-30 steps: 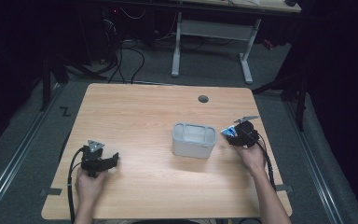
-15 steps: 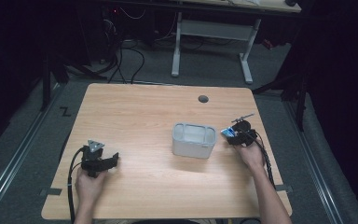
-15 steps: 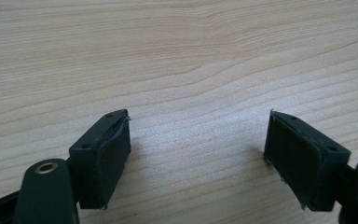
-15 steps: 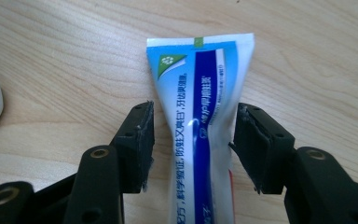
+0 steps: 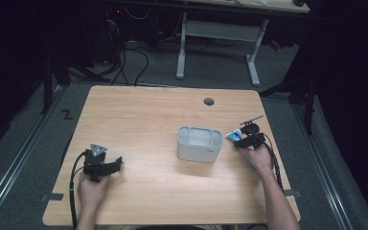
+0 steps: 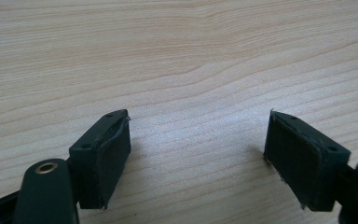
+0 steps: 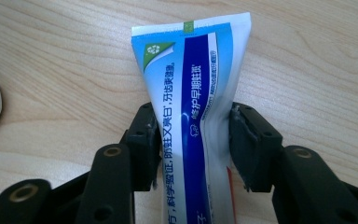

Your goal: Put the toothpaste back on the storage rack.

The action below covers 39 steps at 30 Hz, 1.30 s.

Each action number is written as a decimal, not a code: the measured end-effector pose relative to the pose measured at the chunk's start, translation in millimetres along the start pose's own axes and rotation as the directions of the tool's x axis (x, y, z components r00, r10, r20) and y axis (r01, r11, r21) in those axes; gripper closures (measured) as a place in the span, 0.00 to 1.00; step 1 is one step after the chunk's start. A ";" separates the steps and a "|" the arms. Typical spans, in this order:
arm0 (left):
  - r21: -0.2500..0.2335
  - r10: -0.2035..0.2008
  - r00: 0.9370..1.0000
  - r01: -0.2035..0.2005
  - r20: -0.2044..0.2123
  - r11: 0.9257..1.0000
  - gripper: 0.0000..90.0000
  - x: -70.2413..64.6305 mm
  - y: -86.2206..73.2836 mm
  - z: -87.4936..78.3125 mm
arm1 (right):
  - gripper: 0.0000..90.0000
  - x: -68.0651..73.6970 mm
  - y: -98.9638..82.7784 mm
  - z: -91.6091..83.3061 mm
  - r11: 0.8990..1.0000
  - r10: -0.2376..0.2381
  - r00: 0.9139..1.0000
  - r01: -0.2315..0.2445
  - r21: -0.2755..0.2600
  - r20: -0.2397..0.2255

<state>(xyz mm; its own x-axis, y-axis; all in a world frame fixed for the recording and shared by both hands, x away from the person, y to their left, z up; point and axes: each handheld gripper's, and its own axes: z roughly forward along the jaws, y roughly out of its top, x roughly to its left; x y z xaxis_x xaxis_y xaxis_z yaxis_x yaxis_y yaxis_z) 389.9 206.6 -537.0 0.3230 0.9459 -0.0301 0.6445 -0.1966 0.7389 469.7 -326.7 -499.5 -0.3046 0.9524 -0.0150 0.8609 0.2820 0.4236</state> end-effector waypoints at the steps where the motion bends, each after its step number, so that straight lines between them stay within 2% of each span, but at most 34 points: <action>1: 0.000 0.000 1.000 0.000 0.000 1.000 0.26 -0.1 0.0 0.0 | 0.63 -0.2 0.2 -0.8 1.000 -0.007 1.000 0.007 0.011 0.001; 5: 0.000 0.000 1.000 0.000 0.000 1.000 0.25 0.0 0.0 0.0 | 0.69 0.0 0.0 -2.3 1.000 -0.014 1.000 0.014 0.025 0.000; 8: 0.000 0.000 1.000 0.000 0.000 1.000 0.25 0.1 0.0 0.0 | 0.72 2.5 -0.9 -2.9 0.999 -0.045 0.999 0.044 0.018 0.019; 12: -0.001 -0.001 1.000 0.001 0.001 1.000 0.26 0.1 0.0 0.0 | 0.75 3.9 -0.8 -4.9 0.998 -0.056 0.998 0.056 0.017 0.027; 21: 0.000 -0.001 1.000 0.001 0.001 1.000 0.25 0.2 0.0 -0.1 | 0.79 3.9 -3.0 -10.8 0.998 -0.062 0.998 0.062 -0.007 -0.005; 29: 0.000 0.001 1.000 -0.001 -0.003 1.000 0.26 -0.4 0.1 0.2 | 0.80 4.9 -6.2 -32.4 0.992 -0.066 0.996 0.059 -0.111 -0.060; 33: 0.000 0.001 1.000 -0.001 -0.002 1.000 0.26 -0.3 0.1 0.1 | 0.80 5.0 -8.1 -43.1 0.987 -0.068 0.995 0.057 -0.149 -0.068; 39: 0.000 0.001 1.000 -0.001 -0.002 1.000 0.26 -0.2 0.1 0.1 | 0.81 5.0 -11.7 -49.5 0.979 -0.069 0.995 0.055 -0.197 -0.068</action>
<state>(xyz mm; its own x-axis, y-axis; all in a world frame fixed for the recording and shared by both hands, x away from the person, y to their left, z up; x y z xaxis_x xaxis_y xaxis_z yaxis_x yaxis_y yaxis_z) 389.9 206.5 -537.1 0.3224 0.9462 -0.0285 0.6446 -0.1974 0.7386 438.0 -331.0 -459.7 -0.3903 0.9205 0.0172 0.7459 0.3052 0.5921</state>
